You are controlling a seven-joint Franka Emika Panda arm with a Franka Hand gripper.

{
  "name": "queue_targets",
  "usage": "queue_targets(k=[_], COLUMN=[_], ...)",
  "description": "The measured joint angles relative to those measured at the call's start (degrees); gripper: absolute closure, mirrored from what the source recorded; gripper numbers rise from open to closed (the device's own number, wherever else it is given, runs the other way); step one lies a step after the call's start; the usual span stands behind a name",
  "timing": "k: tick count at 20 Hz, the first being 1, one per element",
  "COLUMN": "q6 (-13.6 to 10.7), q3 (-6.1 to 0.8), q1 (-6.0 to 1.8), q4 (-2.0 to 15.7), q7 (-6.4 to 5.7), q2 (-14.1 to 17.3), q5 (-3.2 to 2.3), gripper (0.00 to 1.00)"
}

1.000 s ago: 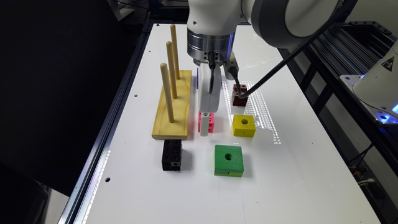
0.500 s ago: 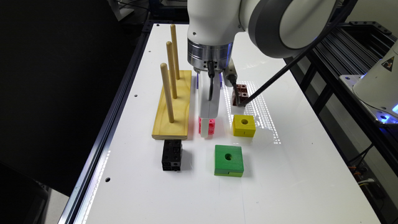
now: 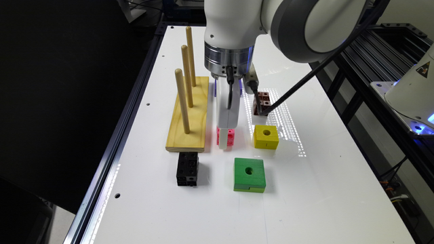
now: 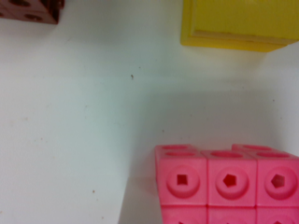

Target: Pick up pink block.

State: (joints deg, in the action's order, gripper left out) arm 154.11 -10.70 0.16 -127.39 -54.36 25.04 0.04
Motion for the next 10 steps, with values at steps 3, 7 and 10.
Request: queue_targets(k=[3, 7, 10], q6=[-2.2, -3.9, -3.9], q3=[0.0, 0.0, 0.0], q1=[0.0, 0.0, 0.0], q4=[-0.02, -0.08, -0.14], q7=[0.0, 0.0, 0.0], q2=[-2.0, -3.5, -3.5], q5=[0.0, 0.0, 0.0], gripper=[1.0, 1.0, 1.0])
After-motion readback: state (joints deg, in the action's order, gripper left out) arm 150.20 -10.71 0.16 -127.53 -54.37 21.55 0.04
